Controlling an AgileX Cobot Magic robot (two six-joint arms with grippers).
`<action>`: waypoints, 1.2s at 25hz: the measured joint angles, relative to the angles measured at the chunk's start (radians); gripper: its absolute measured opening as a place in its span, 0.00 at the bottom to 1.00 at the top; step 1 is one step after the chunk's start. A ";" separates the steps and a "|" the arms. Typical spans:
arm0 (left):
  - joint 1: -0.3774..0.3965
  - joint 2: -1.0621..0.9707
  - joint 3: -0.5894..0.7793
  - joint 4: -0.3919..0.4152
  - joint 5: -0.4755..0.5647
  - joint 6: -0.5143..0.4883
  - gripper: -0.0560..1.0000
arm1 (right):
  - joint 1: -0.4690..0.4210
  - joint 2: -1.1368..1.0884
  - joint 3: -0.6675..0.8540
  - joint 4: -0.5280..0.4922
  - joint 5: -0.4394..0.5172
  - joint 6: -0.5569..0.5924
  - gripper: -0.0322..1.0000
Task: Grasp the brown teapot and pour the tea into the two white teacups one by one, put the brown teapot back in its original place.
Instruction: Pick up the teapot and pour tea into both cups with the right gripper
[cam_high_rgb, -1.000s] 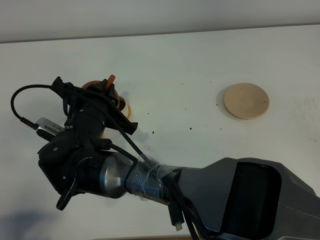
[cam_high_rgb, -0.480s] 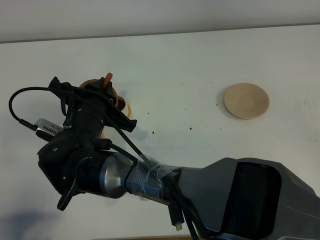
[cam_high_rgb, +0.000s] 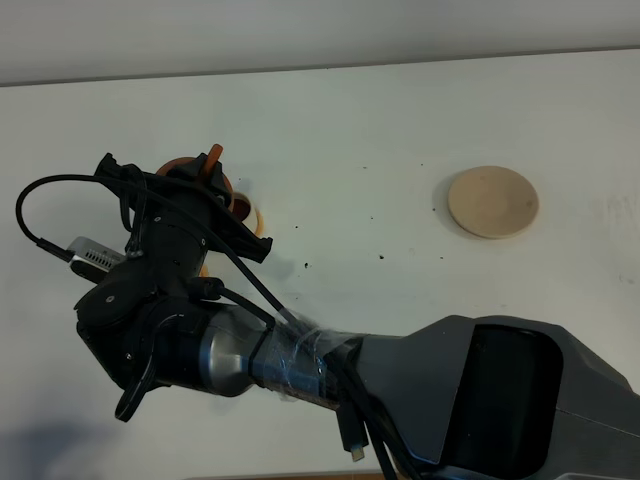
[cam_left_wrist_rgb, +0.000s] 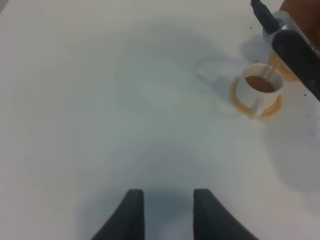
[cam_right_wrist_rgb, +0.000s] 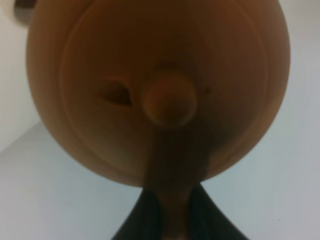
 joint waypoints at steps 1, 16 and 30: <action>0.000 0.000 0.000 0.000 0.000 0.000 0.32 | 0.000 0.000 0.000 0.000 0.000 0.000 0.16; 0.000 0.000 0.000 0.000 0.000 0.000 0.32 | 0.000 0.000 0.000 0.004 -0.001 0.000 0.16; 0.000 0.000 0.000 0.000 0.000 0.000 0.32 | 0.000 0.026 0.000 0.038 -0.004 0.000 0.16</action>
